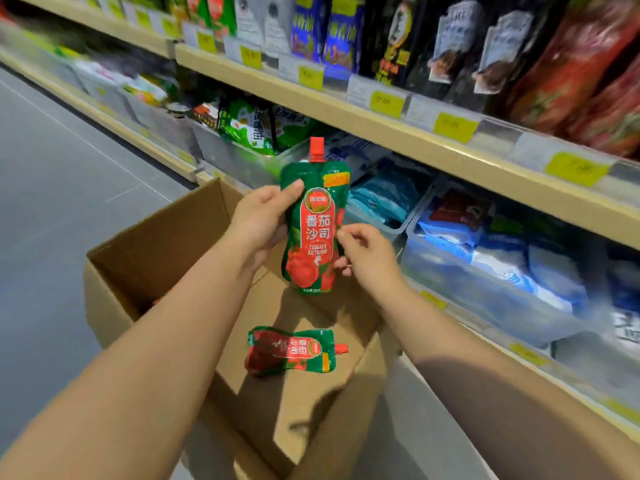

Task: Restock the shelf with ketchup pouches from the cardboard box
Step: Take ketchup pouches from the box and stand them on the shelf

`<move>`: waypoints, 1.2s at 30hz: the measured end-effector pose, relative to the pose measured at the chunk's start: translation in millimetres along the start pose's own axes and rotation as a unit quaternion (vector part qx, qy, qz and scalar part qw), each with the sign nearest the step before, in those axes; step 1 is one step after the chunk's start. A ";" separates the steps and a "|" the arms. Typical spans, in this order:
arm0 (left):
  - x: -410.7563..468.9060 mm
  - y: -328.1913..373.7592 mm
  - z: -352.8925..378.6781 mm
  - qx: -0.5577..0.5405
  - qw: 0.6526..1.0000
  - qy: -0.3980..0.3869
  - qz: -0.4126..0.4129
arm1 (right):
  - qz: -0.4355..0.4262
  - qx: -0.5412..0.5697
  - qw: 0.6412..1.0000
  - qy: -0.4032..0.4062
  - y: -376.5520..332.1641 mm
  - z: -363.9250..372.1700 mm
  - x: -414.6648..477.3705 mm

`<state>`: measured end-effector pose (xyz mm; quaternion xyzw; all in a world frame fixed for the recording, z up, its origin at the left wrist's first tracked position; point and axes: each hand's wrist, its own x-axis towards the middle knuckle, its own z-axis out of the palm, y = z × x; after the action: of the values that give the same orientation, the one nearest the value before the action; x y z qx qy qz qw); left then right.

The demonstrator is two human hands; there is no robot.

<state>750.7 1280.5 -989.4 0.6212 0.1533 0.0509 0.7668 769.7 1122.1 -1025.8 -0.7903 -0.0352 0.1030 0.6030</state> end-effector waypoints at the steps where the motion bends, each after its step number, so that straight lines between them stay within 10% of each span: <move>1: -2.4 8.3 11.9 -0.004 1.000 -0.010 0.005 | 0.001 0.015 1.000 0.002 -6.9 -10.0 -2.3; 15: -36.6 63.9 242.7 0.101 0.972 -0.207 0.055 | -0.041 -0.063 0.971 0.228 -76.1 -252.7 -42.3; 36: -30.9 61.8 467.2 0.115 0.950 -0.223 0.188 | -0.027 0.019 0.890 0.455 -70.1 -434.0 -52.7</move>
<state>867.7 848.1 -839.5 0.7180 -0.1363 0.0369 0.6816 812.1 721.1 -843.0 -0.7376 0.2235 -0.2841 0.5703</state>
